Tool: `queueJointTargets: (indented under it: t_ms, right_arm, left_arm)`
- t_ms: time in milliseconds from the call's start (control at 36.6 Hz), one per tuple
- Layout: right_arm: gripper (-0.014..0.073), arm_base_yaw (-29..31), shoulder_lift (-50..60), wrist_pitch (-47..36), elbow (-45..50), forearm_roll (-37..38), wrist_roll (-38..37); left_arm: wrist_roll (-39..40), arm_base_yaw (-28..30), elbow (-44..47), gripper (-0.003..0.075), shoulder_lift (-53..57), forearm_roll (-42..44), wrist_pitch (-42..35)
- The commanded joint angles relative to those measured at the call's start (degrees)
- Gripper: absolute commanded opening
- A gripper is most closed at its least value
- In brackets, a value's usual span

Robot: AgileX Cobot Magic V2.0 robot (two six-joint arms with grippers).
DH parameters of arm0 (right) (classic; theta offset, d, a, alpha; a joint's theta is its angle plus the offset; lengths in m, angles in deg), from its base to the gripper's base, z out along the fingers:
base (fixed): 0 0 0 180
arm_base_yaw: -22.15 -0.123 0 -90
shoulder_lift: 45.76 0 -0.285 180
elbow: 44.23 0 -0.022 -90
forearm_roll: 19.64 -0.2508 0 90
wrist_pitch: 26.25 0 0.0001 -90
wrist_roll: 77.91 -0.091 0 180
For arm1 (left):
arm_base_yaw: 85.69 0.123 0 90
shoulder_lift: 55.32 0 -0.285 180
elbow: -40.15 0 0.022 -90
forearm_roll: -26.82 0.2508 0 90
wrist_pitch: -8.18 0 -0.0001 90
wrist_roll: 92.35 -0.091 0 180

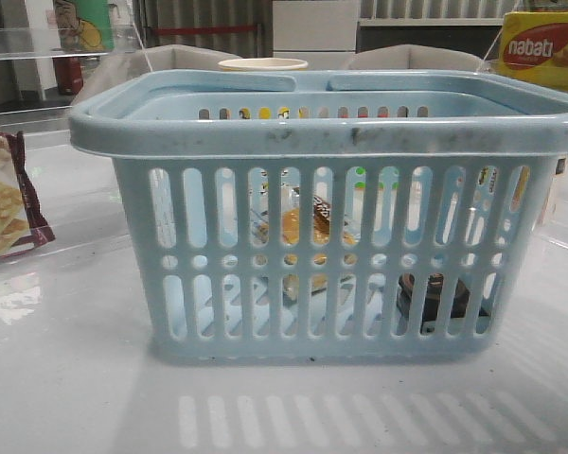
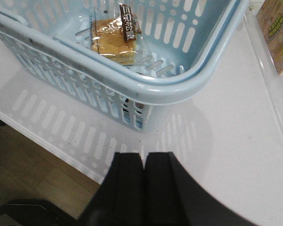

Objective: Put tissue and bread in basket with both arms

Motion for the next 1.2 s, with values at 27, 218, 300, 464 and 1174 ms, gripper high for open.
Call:
queueJointTargets:
  t_ms: [27,218,300,464,1174]
  right_arm:
    - [0.0056,-0.01,0.04,-3.53,-1.43,0.87,0.48]
    - [0.0056,-0.01,0.04,-3.53,-1.43,0.87,0.48]
    - [0.0056,-0.01,0.04,-3.53,-1.43,0.87,0.48]
    - [0.0056,-0.01,0.04,-3.53,-1.43,0.87,0.48]
    - [0.0056,-0.01,0.04,-3.36,-1.43,0.87,0.48]
  left_arm:
    - [0.54,3.97,-0.41,0.0091,3.66,-0.25,-5.81]
    - [0.54,16.63,10.26,0.0091,13.51,0.09,-23.78]
    - [0.54,22.62,18.07,0.0091,19.06,0.09,-35.59]
    - [0.54,30.91,31.41,0.0091,30.33,-0.49,-47.22]
    - [0.54,33.57,40.39,0.0091,36.76,-0.49,-49.54]
